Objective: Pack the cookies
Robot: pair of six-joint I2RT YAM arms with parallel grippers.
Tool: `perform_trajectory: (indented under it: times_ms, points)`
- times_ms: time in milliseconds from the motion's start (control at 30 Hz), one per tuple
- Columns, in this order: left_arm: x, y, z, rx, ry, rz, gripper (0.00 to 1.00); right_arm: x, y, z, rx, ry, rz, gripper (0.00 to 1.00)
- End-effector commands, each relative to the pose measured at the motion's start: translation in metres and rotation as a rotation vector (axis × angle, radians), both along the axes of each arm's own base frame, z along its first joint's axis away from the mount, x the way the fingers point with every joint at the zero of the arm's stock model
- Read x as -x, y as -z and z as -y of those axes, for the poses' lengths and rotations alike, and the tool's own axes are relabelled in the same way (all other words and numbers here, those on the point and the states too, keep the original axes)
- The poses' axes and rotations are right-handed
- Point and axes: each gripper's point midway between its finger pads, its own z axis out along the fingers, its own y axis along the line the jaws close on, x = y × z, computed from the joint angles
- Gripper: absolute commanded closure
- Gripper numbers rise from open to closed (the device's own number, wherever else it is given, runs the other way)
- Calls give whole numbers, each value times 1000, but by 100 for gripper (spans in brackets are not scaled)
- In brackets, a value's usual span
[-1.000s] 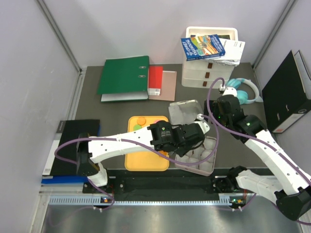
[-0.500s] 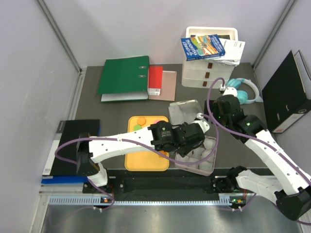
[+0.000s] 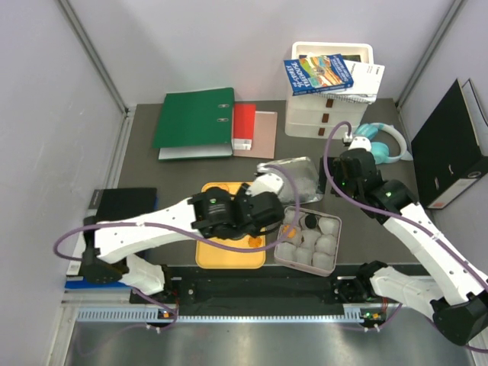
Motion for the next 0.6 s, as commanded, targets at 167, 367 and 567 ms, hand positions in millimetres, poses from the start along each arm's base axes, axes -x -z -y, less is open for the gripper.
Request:
perform_trajectory:
  times_ms: [167,367,567]
  points:
    - [25,27,-73,-10,-199,-94,48,-17,-17,-23,-69,-47,52,1]
    - [25,53,-77,-78,-248,-99,47,-17,-16,-27,-87,-52,39,1]
    - [27,70,-74,-101,-235,-120,46,-12,-14,-21,-76,-42,37,1]
